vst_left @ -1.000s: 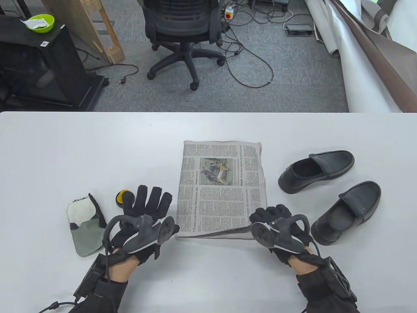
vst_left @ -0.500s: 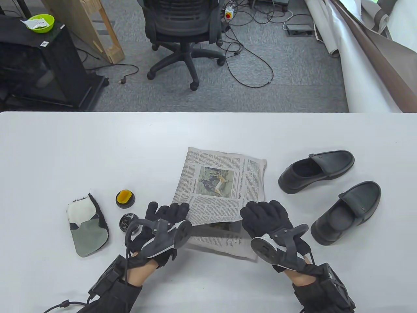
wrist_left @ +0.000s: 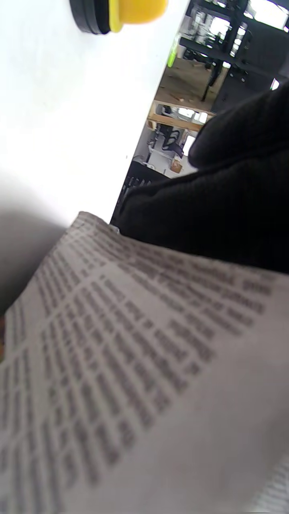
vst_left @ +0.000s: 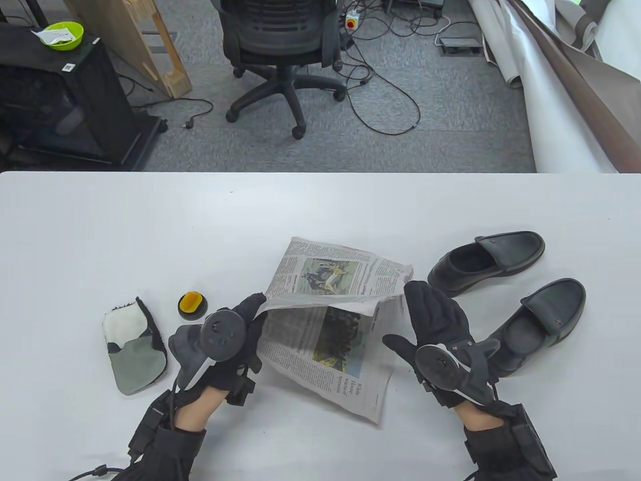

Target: Dip and apply built-in sponge shoe polish on shoes

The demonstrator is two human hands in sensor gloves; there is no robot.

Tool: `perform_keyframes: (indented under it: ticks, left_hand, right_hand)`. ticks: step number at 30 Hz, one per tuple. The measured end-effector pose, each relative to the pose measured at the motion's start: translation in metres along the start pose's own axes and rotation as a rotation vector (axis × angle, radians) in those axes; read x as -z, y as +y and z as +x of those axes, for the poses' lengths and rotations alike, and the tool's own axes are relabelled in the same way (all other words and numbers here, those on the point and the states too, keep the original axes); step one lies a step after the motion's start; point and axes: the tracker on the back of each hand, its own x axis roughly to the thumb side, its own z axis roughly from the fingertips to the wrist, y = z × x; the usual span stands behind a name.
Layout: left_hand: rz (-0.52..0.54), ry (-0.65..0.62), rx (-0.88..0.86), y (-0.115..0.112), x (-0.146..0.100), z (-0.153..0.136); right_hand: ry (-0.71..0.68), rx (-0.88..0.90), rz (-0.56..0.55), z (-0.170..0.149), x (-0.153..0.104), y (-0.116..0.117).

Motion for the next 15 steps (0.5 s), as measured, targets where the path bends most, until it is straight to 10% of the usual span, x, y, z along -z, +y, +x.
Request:
perform_keyframes:
  ticks: [15]
  left_hand:
    - [-0.101,0.046,-0.370,0.021,0.029,-0.027]
  right_hand:
    - [0.105,0.112,0.227,-0.024,0.024,0.025]
